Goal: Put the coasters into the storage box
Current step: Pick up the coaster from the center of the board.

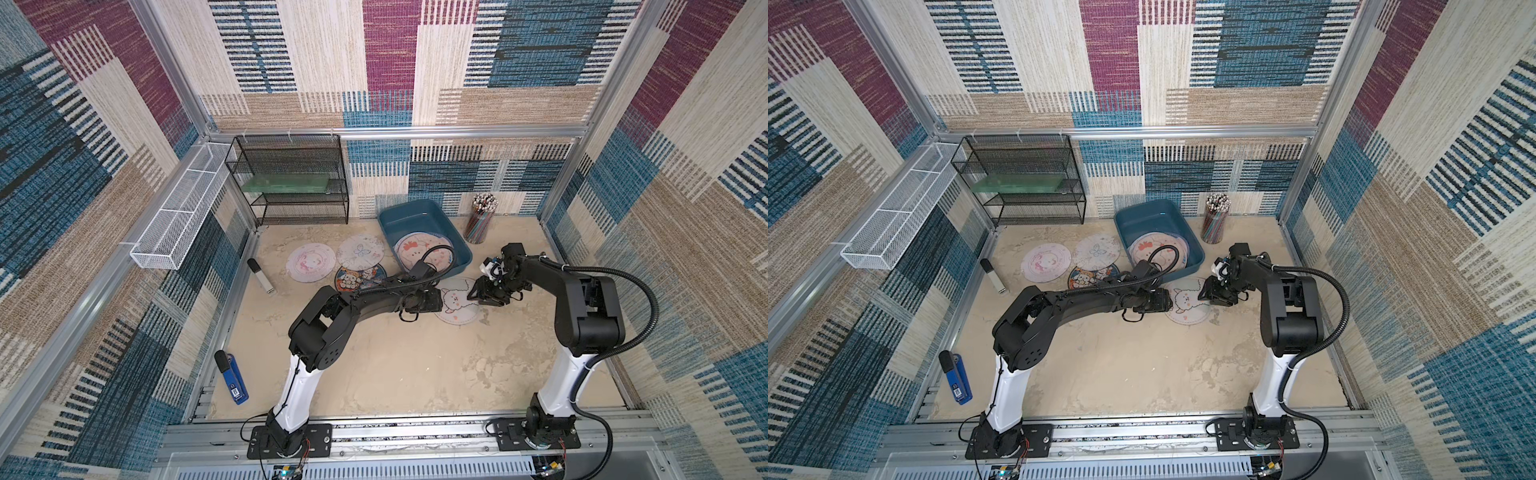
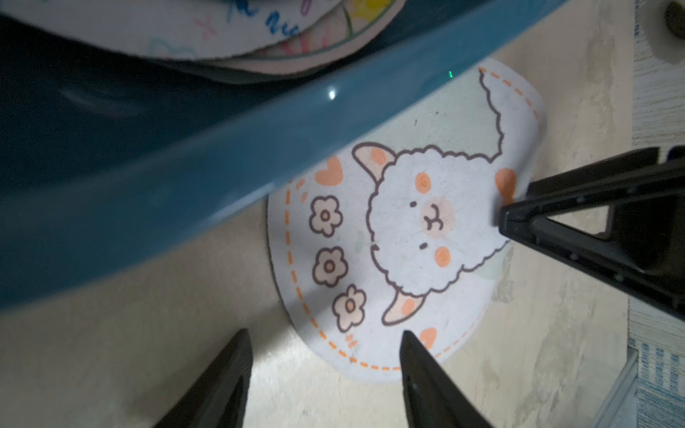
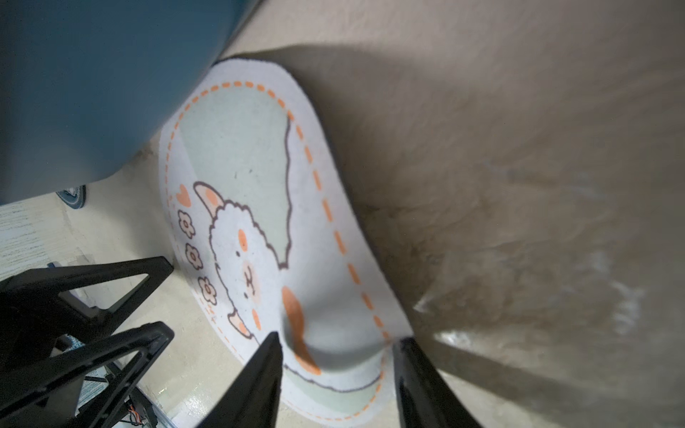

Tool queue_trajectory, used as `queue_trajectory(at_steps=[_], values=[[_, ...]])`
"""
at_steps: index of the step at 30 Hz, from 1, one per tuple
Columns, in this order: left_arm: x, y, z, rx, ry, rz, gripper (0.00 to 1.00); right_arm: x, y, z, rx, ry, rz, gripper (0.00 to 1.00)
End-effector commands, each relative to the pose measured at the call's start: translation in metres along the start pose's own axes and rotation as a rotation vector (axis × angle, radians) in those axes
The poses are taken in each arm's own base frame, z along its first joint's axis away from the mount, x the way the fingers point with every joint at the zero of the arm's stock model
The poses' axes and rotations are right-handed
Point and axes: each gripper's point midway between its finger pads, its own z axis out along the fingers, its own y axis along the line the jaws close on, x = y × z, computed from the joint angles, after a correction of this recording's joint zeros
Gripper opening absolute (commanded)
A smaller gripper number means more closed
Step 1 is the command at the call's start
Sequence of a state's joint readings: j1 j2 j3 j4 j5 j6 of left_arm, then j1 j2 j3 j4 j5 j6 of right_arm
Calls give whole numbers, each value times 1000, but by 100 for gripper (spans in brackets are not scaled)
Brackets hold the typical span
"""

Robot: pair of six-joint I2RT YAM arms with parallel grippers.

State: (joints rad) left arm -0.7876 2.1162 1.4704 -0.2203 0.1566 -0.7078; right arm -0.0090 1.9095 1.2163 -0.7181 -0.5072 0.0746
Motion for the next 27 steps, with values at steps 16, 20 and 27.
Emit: queue_trajectory(at_steps=[16, 20, 27], values=[[9, 2, -6, 5, 12, 2, 62, 6, 14, -16, -33, -18, 27, 14], [14, 1, -20, 18, 9, 12, 64, 4, 31, -35, -51, -60, 16, 13], [29, 13, -56, 20, -2, 20, 68, 6, 71, -71, -80, -133, -14, 13]])
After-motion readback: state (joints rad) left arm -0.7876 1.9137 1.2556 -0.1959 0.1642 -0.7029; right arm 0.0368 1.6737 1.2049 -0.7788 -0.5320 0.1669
